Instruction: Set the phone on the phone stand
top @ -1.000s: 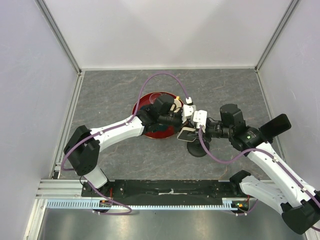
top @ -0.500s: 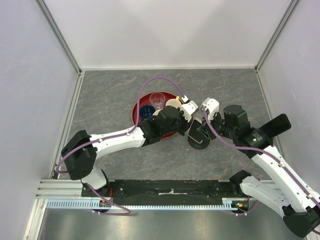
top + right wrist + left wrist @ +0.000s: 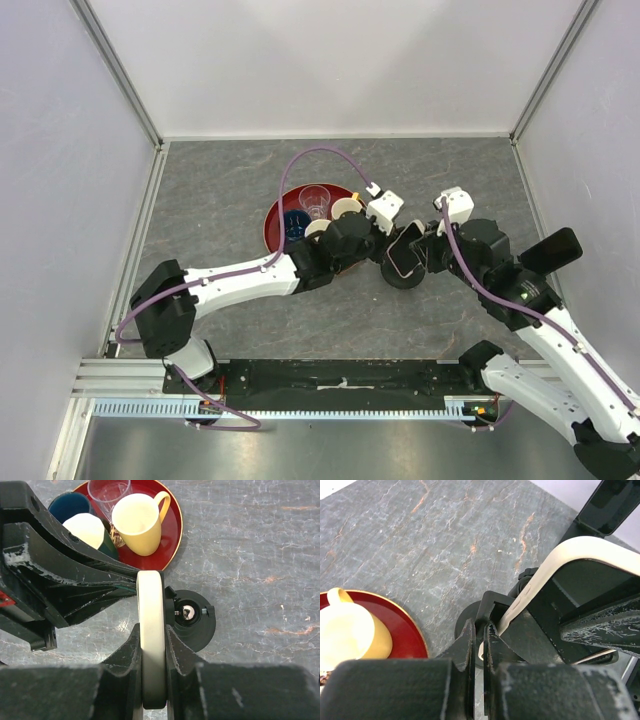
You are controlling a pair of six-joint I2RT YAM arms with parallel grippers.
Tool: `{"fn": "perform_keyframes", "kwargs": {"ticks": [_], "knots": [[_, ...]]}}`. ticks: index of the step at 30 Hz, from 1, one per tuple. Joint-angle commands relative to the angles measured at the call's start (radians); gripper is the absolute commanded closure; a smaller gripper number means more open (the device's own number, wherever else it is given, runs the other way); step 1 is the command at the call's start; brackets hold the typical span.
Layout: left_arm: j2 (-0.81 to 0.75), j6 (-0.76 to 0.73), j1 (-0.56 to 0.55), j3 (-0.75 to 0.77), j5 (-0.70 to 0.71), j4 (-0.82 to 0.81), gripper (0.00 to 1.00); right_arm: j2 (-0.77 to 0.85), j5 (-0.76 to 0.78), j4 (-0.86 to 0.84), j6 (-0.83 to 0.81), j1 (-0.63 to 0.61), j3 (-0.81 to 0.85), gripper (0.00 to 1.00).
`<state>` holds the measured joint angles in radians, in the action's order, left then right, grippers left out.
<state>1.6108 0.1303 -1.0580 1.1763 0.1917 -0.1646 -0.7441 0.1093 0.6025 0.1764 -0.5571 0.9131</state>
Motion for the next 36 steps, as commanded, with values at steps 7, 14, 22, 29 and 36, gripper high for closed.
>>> {"fn": "perform_keyframes", "kwargs": {"ticks": [7, 14, 22, 29, 36], "knots": [[-0.011, 0.02, 0.006, 0.028, 0.365, 0.24, 0.98, -0.067, 0.506, 0.071, -0.08, -0.02, 0.015, 1.0], [0.02, 0.029, -0.016, 0.059, 0.328, 0.346, 0.98, -0.153, 0.619, 0.088, -0.072, -0.161, 0.047, 1.0], [0.017, 0.046, -0.02, 0.08, 0.321, 0.398, 0.98, -0.147, 0.618, 0.08, -0.023, -0.187, 0.017, 1.0], [0.014, 0.107, -0.02, 0.1, 0.292, 0.46, 0.98, -0.143, 0.607, 0.108, 0.02, -0.187, -0.002, 1.0], [-0.113, 0.147, -0.019, 0.053, 0.166, 0.545, 0.5, -0.164, 0.452, 0.085, -0.022, -0.185, -0.014, 1.0]]}}
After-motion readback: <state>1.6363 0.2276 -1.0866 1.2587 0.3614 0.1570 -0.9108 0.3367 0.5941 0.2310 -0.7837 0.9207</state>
